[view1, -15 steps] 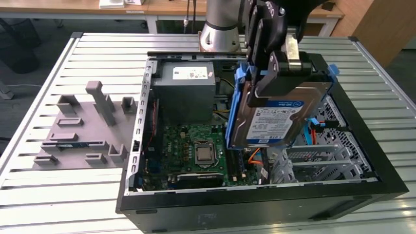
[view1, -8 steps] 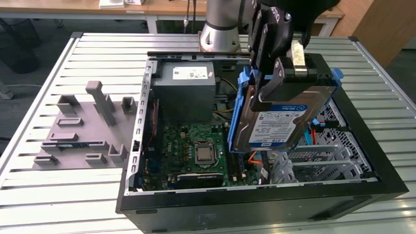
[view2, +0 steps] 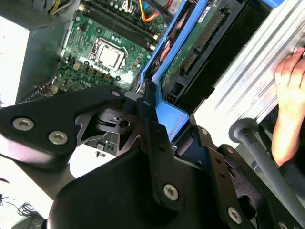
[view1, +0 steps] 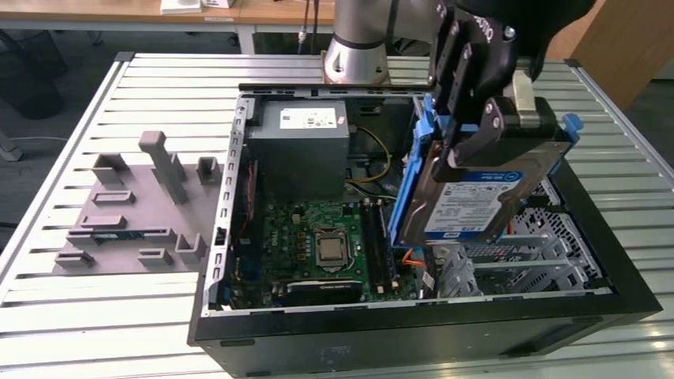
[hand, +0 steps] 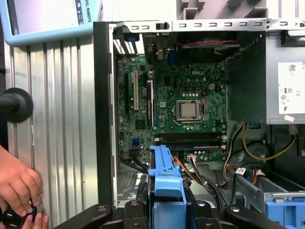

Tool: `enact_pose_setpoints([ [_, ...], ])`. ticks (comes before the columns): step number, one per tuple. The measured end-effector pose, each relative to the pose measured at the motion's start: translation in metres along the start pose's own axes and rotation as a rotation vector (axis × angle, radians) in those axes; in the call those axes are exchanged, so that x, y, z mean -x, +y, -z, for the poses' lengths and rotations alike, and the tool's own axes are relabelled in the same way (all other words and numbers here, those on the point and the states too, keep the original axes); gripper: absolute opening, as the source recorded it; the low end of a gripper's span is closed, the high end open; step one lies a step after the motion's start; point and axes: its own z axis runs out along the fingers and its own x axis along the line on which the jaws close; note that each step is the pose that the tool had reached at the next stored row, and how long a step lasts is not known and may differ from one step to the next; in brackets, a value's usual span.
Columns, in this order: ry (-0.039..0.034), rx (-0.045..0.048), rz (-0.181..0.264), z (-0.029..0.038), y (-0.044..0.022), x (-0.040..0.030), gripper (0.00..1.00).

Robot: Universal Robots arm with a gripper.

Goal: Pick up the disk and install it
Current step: 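Insert the disk into the insertion slot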

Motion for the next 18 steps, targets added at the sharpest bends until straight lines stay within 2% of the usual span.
enact_pose_setpoints([
  [3,-0.0001,-0.0001,0.000,-0.0009,-0.0090,0.0004,0.36],
  [8,0.0001,0.0000,0.000,-0.0010,-0.0097,0.0004,0.36],
  [13,0.0000,0.0000,0.000,-0.0013,-0.0112,-0.0034,0.36],
  [18,0.0001,0.0000,0.000,-0.0019,-0.0189,-0.0043,0.36],
])
